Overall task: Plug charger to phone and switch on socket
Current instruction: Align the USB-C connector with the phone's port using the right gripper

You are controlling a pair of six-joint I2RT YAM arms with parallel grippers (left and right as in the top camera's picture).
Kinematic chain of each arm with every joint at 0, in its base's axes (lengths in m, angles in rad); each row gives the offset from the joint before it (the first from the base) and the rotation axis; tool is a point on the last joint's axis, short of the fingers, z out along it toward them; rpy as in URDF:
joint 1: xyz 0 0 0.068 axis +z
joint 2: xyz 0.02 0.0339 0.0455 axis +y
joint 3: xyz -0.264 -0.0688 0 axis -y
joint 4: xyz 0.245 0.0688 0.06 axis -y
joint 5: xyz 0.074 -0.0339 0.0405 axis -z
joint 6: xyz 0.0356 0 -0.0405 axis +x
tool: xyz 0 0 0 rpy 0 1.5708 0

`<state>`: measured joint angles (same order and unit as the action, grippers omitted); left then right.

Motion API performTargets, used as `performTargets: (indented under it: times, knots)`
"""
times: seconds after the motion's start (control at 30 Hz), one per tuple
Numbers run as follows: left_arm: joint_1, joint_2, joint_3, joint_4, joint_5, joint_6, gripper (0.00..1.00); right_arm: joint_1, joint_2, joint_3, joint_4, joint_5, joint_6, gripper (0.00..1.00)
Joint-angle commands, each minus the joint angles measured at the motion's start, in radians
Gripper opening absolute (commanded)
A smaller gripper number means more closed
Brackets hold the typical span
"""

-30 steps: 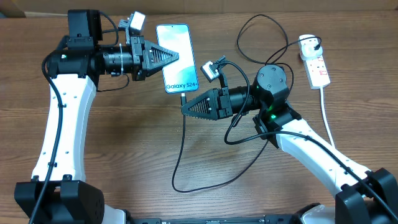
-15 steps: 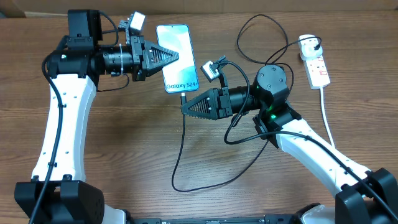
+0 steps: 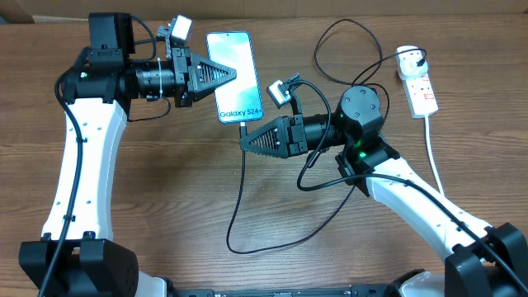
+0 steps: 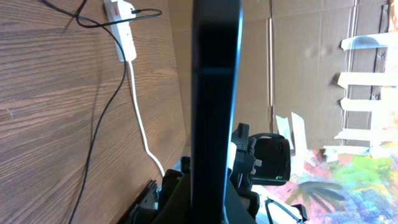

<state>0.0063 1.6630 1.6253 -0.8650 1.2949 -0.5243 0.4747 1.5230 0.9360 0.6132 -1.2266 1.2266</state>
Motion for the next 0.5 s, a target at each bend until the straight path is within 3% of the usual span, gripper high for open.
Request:
performTargets:
  times: [0.0,0.47]
  knots:
    - [-0.008,-0.002,0.013,0.006,0.068,0.016,0.04,0.003,-0.023,0.020,0.007,0.021,0.008,0.04]
    - [-0.005,-0.002,0.013,0.006,0.058,0.023,0.04,0.003,-0.023,0.020,0.060,-0.017,0.039,0.04]
